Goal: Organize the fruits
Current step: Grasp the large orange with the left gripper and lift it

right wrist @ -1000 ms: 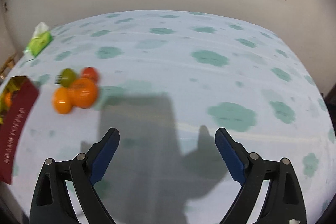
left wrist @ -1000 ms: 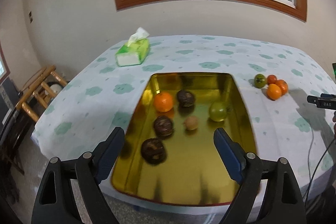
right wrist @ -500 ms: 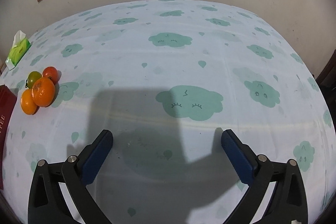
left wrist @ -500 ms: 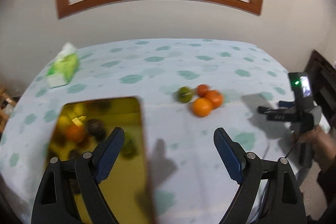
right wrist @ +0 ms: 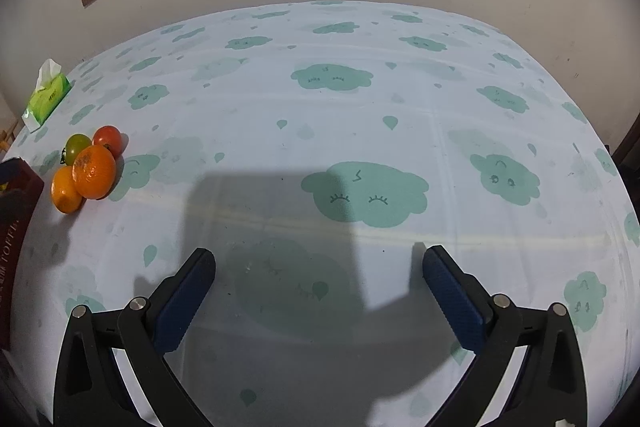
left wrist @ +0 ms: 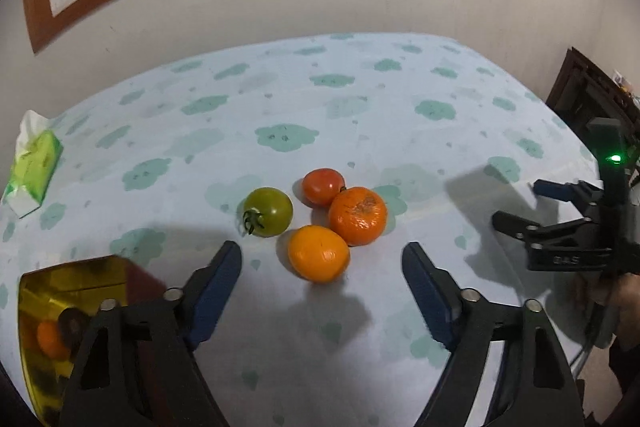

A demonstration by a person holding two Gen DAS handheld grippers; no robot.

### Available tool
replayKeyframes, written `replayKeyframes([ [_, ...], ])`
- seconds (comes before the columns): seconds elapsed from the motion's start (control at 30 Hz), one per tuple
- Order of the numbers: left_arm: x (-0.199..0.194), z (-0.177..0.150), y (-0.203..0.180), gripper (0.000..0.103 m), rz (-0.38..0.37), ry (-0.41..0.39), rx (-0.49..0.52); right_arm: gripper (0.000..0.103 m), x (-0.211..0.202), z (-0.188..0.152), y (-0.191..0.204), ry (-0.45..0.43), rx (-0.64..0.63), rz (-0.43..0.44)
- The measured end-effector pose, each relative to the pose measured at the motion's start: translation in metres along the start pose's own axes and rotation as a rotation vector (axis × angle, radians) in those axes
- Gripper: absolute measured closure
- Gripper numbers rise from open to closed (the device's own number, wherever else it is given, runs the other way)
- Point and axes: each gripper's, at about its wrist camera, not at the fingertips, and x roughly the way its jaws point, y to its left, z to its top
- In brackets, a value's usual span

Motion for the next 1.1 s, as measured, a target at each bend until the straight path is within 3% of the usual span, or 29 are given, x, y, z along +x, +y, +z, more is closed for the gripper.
replayKeyframes([
  [0.17, 0.026, 0.006, 0.008, 0.042, -0.016, 0.071, -0.017, 0.0, 0.0, 0.0, -0.001, -0.003, 0.005, 0.007],
  [0.3, 0.035, 0.006, 0.012, 0.045, -0.035, 0.095, -0.024, 0.0, 0.0, 0.0, -0.001, -0.003, 0.006, 0.009],
  [0.5, 0.042, 0.003, 0.013, 0.051, -0.121, 0.103, -0.045, 0.0, -0.001, 0.0, -0.001, -0.003, 0.005, 0.009],
  [0.6, 0.043, -0.001, 0.019, 0.061, -0.137, 0.114, -0.109, 0.0, -0.001, 0.0, -0.001, -0.001, 0.002, 0.006],
  [0.77, 0.014, -0.024, 0.03, 0.061, -0.157, 0.077, -0.28, 0.0, -0.002, 0.001, -0.001, 0.001, -0.001, 0.002],
  [1.1, -0.06, -0.049, 0.017, 0.061, -0.075, -0.022, -0.244, 0.0, 0.001, 0.001, 0.001, 0.011, -0.021, -0.019],
])
